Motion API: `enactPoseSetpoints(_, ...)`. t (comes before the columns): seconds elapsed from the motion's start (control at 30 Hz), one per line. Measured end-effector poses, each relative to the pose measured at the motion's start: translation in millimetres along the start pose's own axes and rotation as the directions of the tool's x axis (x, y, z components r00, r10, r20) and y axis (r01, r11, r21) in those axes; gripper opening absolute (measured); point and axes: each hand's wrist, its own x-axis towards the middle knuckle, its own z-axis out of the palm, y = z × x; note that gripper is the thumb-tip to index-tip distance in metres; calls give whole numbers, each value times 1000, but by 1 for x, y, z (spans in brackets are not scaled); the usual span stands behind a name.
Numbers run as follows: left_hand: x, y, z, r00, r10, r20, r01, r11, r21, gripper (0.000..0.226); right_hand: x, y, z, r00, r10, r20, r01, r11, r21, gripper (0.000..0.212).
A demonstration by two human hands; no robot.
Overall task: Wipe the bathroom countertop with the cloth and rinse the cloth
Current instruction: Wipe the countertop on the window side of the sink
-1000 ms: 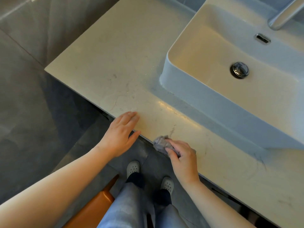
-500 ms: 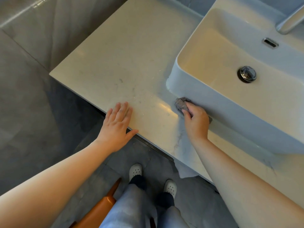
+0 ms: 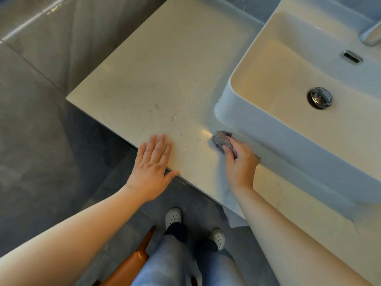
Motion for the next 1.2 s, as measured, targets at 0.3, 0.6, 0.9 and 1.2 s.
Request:
enactPoseSetpoints(0.3, 1, 1, -8, 999, -12, 36, 12, 1000, -13, 88, -91, -1, 0, 981, -132, 144, 131, 991, 11, 30)
enactPoseSetpoints(0.6, 1, 3, -16, 998, -23, 65, 25, 1000, -19, 92, -74, -13, -32, 964, 95, 247, -168, 941, 293, 17)
enactPoseSetpoints(0.9, 3, 14, -31, 990, -99, 103, 104, 993, -49, 80, 16, -18, -40, 995, -74, 67, 63, 987, 151, 32)
enactPoseSetpoints(1.2, 5, 23, -32, 980, -168, 103, 177, 980, -86, 76, 48, -17, 21, 989, -130, 75, 129, 992, 17, 31)
